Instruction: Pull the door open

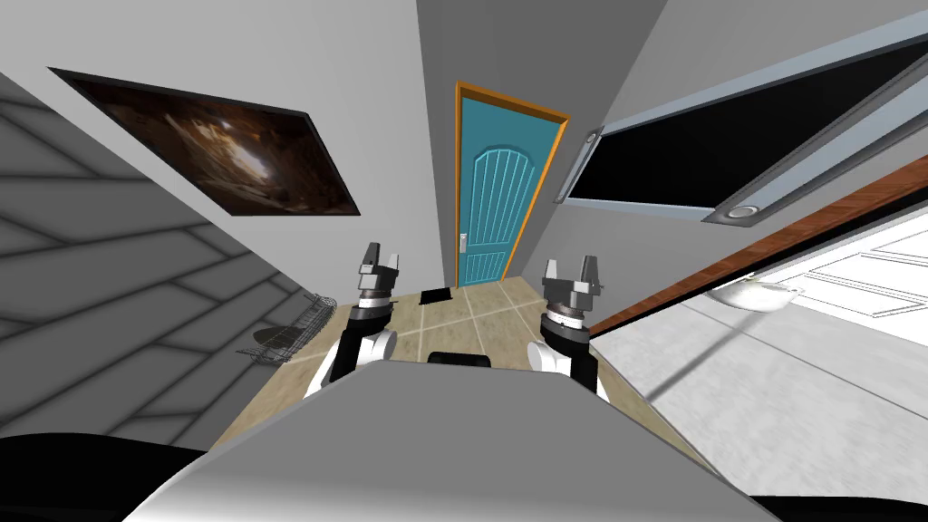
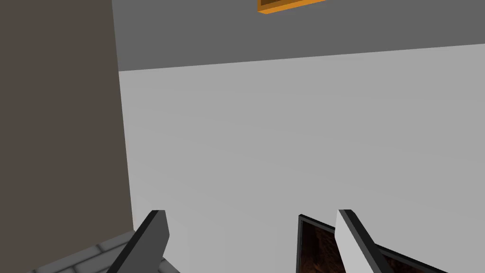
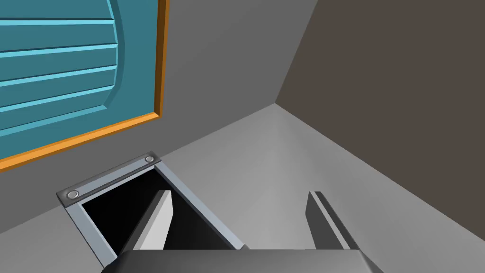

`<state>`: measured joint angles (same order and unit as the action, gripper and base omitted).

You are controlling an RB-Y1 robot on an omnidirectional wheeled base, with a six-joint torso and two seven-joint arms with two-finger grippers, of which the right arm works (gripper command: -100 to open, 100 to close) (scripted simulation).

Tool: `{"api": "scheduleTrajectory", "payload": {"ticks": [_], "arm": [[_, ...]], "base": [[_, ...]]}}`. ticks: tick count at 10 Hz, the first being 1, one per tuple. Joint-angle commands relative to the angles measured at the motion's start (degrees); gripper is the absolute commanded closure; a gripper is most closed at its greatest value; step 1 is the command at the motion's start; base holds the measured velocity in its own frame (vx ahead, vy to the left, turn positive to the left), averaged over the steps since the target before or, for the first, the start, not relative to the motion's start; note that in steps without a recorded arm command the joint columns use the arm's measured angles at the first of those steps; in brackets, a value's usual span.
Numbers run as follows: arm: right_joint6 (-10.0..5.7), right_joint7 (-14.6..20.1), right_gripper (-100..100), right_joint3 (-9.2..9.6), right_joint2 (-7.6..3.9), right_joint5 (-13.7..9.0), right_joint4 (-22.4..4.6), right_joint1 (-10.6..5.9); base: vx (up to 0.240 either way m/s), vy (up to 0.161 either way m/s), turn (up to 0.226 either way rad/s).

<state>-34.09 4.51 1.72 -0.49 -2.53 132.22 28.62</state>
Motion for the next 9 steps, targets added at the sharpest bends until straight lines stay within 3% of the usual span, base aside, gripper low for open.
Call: {"api": "scheduleTrajectory", "payload": {"ticks": [1,9], "arm": [[0.30,-1.7,-100,-0.41,-0.42,1.0,-2.1,-1.13],[1.69,-9.6,-100,-2.34,-1.96,5.8,-11.7,-6.42]], "base": [[0.089,0.011,0.046],[0.111,0.020,0.042]]}}
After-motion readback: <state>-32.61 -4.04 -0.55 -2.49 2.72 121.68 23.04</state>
